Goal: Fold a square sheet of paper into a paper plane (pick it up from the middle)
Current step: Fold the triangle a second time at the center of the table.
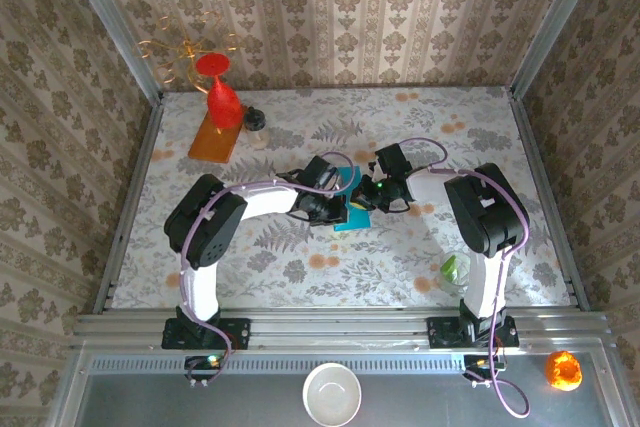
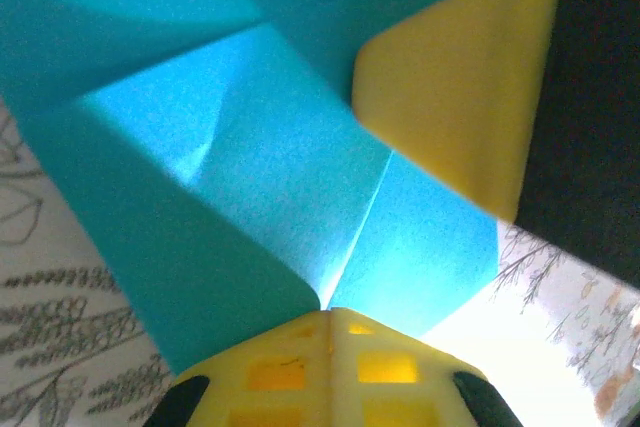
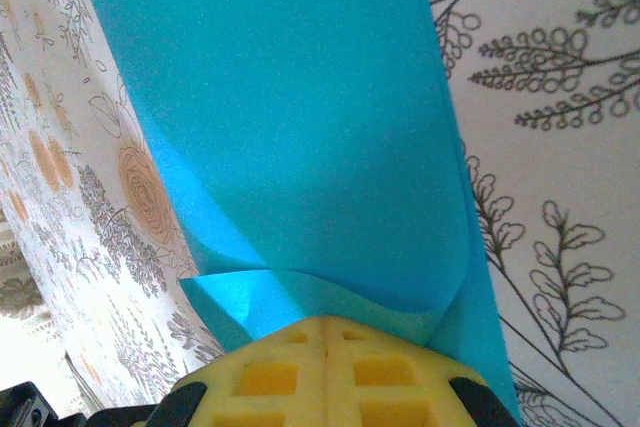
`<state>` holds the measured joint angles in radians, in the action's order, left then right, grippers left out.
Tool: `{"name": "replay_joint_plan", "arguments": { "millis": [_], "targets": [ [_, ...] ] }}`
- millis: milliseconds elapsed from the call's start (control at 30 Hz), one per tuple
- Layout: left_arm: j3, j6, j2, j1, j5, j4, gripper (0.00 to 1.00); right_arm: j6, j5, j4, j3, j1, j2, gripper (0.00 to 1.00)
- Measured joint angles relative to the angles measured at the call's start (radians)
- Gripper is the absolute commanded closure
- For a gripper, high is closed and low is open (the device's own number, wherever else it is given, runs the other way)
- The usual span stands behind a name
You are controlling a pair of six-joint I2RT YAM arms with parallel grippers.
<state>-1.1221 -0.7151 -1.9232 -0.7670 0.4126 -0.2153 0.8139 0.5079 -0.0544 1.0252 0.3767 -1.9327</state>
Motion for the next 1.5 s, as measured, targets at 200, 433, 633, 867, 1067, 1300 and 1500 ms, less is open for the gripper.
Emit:
{"name": "replay_joint_plan", "arguments": {
  "millis": [200,433,633,867,1067,1300,1500],
  "targets": [
    [0.038,0.036,0.037,0.000,0.003,-0.040,1.00,0.000,0.000,-0.003,0.002,0.000,0.000,0.99],
    [0.090,0.048,0.093,0.008,0.006,-0.100,1.00,-0.003,0.000,-0.003,0.002,0.000,0.000,0.99],
    [0.106,0.048,0.168,0.010,-0.021,-0.154,1.00,-0.004,0.000,-0.003,0.002,0.000,0.000,0.99],
    [0.087,-0.012,0.156,0.010,-0.032,-0.047,1.00,-0.003,0.001,-0.006,0.006,0.000,0.000,0.99],
    [0.042,-0.048,0.055,0.013,-0.035,-0.010,1.00,-0.003,0.001,-0.007,0.010,0.000,0.000,0.98],
    [0.042,-0.078,0.044,0.029,-0.035,-0.009,1.00,-0.014,0.001,-0.018,0.018,-0.005,0.001,0.93],
    [0.042,-0.079,0.042,0.029,-0.035,-0.007,1.00,-0.069,-0.009,-0.074,0.018,-0.011,0.054,0.87]
  ]
}}
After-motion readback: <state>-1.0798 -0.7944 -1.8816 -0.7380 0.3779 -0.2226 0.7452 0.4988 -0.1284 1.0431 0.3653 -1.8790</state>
